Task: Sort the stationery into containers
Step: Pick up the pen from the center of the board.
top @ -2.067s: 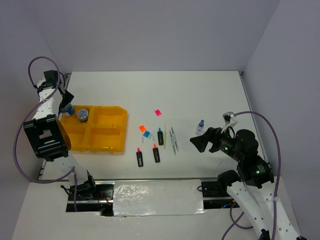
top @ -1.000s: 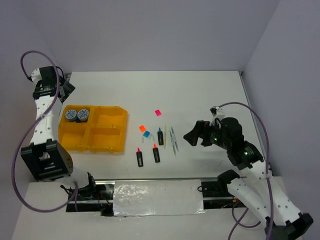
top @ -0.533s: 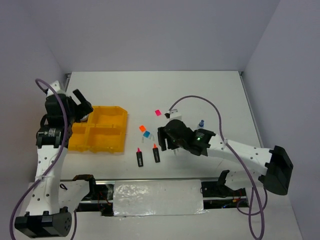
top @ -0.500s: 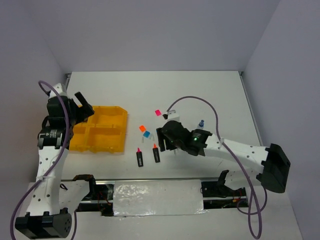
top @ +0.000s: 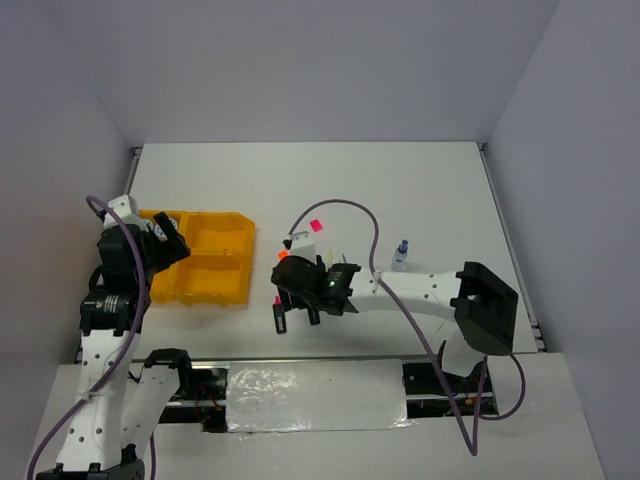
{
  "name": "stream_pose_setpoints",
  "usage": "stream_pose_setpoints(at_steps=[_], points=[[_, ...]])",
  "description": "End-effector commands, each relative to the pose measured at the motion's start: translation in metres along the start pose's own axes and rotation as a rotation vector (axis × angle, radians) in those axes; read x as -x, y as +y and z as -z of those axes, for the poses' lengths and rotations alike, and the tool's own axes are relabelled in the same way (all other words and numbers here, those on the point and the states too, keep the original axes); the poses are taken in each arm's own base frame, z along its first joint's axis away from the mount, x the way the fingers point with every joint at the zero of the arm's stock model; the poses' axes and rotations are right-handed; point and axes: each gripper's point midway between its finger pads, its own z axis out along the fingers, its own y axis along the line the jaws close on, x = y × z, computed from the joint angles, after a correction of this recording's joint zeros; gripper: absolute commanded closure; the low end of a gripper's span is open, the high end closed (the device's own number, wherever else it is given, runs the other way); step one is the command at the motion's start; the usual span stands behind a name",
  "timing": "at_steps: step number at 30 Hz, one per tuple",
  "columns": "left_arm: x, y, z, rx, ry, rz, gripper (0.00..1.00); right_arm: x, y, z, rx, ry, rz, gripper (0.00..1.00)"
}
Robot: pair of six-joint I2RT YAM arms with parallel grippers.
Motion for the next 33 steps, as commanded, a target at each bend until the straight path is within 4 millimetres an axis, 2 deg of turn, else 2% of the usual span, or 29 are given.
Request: stream_pose_setpoints(at_steps=[1, 5, 6, 9, 11, 18, 25, 29, 33], points=[[0.014, 0.0, 0.002, 0.005, -0.063, 0.005, 0.01, 0.016, 0.025, -0.011, 0.006, -0.061, -0.066, 0.3], [0.013, 0.0, 0.003, 0.013, -0.063, 0.006, 0.01, 0.013, 0.051, -0.018, 0.034, -0.047, -0.053, 0.31], [0.013, 0.0, 0.003, 0.014, -0.063, 0.007, 0.01, 0.006, 0.053, -0.024, 0.021, -0.029, -0.037, 0.31], [0.013, 0.001, 0.002, 0.019, -0.061, 0.006, 0.01, 0.005, 0.064, -0.029, 0.015, -0.021, -0.032, 0.32], [0.012, 0.0, 0.002, 0.014, -0.056, 0.003, 0.01, -0.002, 0.063, -0.035, -0.013, -0.003, -0.019, 0.37], [0.013, 0.001, 0.001, 0.026, -0.055, 0.001, 0.01, -0.023, 0.063, -0.044, -0.066, 0.02, 0.004, 0.41], [0.012, 0.0, -0.001, 0.019, -0.049, -0.006, 0.01, -0.038, 0.049, -0.052, -0.119, 0.036, 0.007, 0.42], [0.012, -0.001, -0.001, 0.012, -0.05, -0.007, 0.01, -0.047, 0.048, -0.058, -0.119, 0.053, 0.011, 0.42], [0.012, 0.0, -0.001, 0.018, -0.05, -0.007, 0.01, -0.064, 0.047, -0.068, -0.116, 0.096, 0.008, 0.46]])
